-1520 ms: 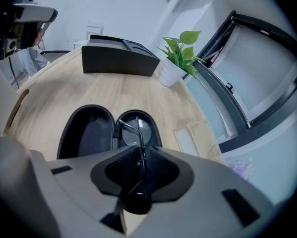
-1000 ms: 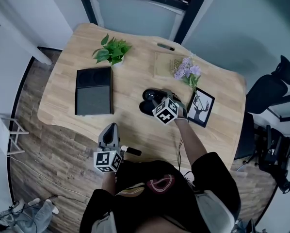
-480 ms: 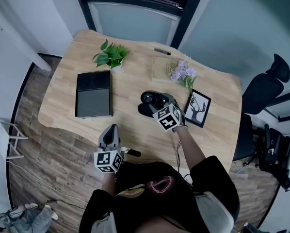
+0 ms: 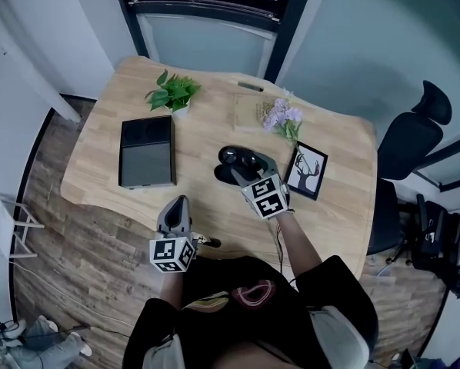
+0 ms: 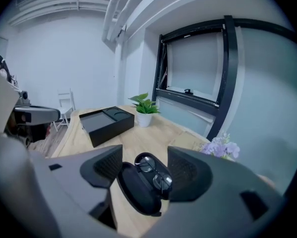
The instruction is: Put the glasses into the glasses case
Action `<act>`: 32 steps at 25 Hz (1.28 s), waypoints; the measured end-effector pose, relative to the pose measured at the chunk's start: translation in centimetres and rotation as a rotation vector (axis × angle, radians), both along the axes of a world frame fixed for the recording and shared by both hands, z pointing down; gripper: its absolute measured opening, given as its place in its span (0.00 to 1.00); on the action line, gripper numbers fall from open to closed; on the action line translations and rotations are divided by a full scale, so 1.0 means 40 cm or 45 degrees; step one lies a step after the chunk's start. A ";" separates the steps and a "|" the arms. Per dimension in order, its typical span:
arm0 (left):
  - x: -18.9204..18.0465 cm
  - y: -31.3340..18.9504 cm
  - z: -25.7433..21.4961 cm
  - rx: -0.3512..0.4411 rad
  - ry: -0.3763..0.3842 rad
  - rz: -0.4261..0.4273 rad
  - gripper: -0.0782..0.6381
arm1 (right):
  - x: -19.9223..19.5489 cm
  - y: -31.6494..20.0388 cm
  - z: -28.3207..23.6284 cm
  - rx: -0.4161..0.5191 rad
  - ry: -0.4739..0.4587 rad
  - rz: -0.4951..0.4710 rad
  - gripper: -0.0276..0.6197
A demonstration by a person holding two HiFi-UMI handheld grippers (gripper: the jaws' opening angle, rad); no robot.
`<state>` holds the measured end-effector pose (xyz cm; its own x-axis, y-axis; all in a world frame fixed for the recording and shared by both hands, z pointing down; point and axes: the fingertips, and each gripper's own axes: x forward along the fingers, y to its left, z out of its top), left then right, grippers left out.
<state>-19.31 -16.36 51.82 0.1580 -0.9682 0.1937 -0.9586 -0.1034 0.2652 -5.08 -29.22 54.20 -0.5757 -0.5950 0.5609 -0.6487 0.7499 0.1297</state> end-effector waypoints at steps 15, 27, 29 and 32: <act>0.095 0.017 -0.046 0.059 0.008 0.074 0.13 | 0.065 0.121 -0.129 0.114 -0.177 0.052 0.46; 0.211 0.025 -0.053 0.074 0.012 0.169 0.13 | 0.201 0.202 -0.152 0.132 -0.286 0.217 0.46; 0.211 0.026 -0.049 0.068 0.012 0.165 0.13 | 0.216 0.220 -0.157 0.155 -0.269 0.227 0.46; 0.213 0.032 -0.052 0.076 0.011 0.152 0.13 | 0.240 0.250 -0.170 0.181 -0.286 0.246 0.46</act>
<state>-10.78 -15.08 49.75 0.2741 -0.9523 0.1344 -0.9363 -0.2324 0.2632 4.50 -19.23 47.40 -0.5443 -0.7686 0.3360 -0.8015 0.5947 0.0620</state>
